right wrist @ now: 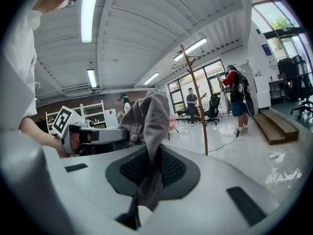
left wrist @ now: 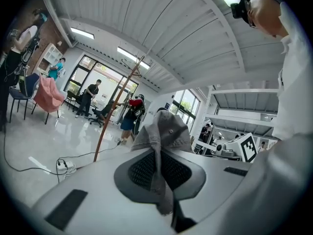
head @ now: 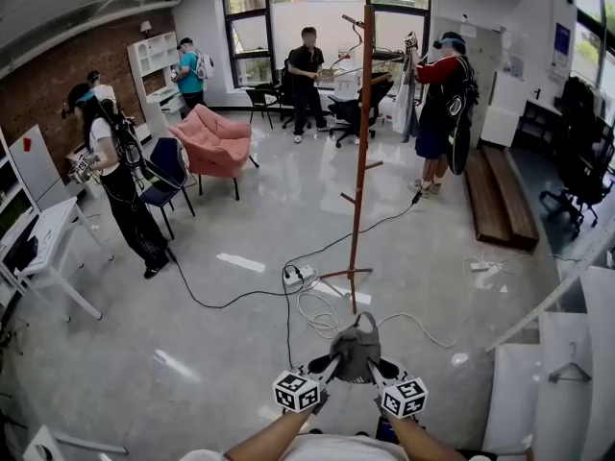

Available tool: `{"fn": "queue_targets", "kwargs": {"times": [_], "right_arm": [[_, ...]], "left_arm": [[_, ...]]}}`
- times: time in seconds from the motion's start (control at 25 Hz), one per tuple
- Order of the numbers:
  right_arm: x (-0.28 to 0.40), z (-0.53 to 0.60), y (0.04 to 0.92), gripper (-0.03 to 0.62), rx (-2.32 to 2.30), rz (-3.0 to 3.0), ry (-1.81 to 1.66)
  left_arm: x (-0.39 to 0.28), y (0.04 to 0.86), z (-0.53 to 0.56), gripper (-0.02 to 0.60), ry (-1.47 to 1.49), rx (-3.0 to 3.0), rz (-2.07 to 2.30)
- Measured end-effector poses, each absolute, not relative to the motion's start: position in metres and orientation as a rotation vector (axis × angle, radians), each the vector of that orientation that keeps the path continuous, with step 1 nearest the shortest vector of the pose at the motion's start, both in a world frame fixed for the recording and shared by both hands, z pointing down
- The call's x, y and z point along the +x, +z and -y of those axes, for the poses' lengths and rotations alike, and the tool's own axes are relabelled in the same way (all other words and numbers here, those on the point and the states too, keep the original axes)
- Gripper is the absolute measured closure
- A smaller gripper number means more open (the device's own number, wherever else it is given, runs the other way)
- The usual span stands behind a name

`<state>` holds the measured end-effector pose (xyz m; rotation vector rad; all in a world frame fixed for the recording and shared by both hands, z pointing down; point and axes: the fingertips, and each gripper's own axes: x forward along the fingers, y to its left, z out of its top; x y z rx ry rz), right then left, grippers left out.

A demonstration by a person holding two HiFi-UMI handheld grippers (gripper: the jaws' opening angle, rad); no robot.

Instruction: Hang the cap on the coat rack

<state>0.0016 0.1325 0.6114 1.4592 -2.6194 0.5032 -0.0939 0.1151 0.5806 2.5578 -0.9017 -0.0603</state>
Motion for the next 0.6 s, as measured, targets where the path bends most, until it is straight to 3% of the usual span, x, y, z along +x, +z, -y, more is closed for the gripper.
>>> {"fn": "queue_targets", "kwargs": {"times": [0.6], "right_arm": [[-0.022, -0.075, 0.605, 0.545, 1.59, 2.579, 0.454]], "left_arm": [[-0.121, 0.576, -0.052, 0.555, -0.077, 2.609, 0.832]]}}
